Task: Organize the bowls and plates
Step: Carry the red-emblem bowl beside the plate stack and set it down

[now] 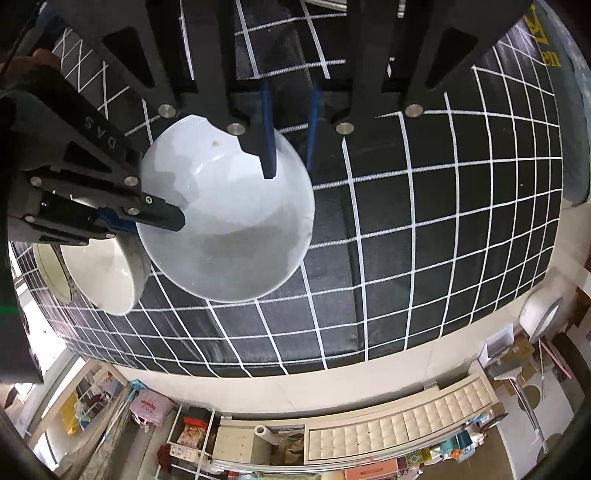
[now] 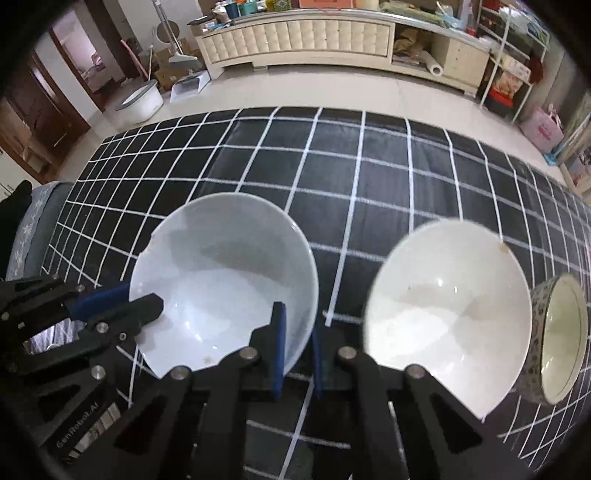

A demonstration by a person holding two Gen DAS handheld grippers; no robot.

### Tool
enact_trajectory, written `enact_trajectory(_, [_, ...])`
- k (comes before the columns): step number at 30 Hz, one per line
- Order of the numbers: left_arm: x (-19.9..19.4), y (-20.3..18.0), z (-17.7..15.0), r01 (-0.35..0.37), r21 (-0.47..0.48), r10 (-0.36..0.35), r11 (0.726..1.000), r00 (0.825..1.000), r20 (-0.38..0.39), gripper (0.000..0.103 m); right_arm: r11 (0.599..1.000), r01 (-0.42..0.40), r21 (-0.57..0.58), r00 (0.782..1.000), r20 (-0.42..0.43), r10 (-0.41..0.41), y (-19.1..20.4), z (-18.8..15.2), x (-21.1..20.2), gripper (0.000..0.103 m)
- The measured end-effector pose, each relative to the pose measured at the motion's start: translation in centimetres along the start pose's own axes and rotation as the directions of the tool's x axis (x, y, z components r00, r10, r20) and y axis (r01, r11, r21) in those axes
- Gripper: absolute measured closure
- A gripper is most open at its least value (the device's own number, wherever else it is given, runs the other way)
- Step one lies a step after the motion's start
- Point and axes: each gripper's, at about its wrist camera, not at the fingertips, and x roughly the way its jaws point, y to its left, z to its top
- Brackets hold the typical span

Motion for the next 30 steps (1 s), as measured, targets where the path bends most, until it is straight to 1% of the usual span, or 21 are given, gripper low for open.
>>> enact_trajectory(5, [-1.2, -0.8, -1.2, 0.019, 0.004, -0.019, 1.0, 1.0, -0.008, 0.089, 1.0, 0.005, 0.009, 1.0, 0.009, -0.005, 0.2, -1.7, -1.7, 0.088])
enact_trajectory(13, [-5.5, -2.2, -3.3, 0.024, 0.032, -0.024, 0.999, 0.999, 0.029, 0.089, 0.999, 0.002, 0.035, 0.999, 0.044, -0.004, 0.6, -4.0, -6.1, 0.088])
enact_trajectory(16, [-7.3, -2.9, -4.7, 0.021, 0.043, -0.023, 0.999, 0.999, 0.045, 0.089, 0.999, -0.005, 0.053, 0.999, 0.049, 0.003, 0.7, -5.3, -7.4, 0.088])
enact_trajectory(20, [-8.7, -3.9, -6.7, 0.025, 0.057, -0.027, 0.998, 0.999, 0.047, 0.089, 0.997, -0.002, 0.072, 0.998, 0.057, -0.002, 0.9, -7.5, -8.9, 0.088])
enact_trajectory(24, [-9.8, -5.0, -8.8, 0.017, 0.073, -0.021, 0.997, 0.999, 0.048, 0.089, 0.997, 0.018, 0.071, 0.999, 0.043, -0.022, 1.4, -9.3, -9.3, 0.088])
enact_trajectory(30, [-10.3, -6.3, -11.9, 0.015, 0.083, -0.019, 0.996, 0.999, 0.04, 0.089, 0.996, 0.008, 0.088, 1.0, 0.023, -0.01, 1.5, -12.0, -9.3, 0.088])
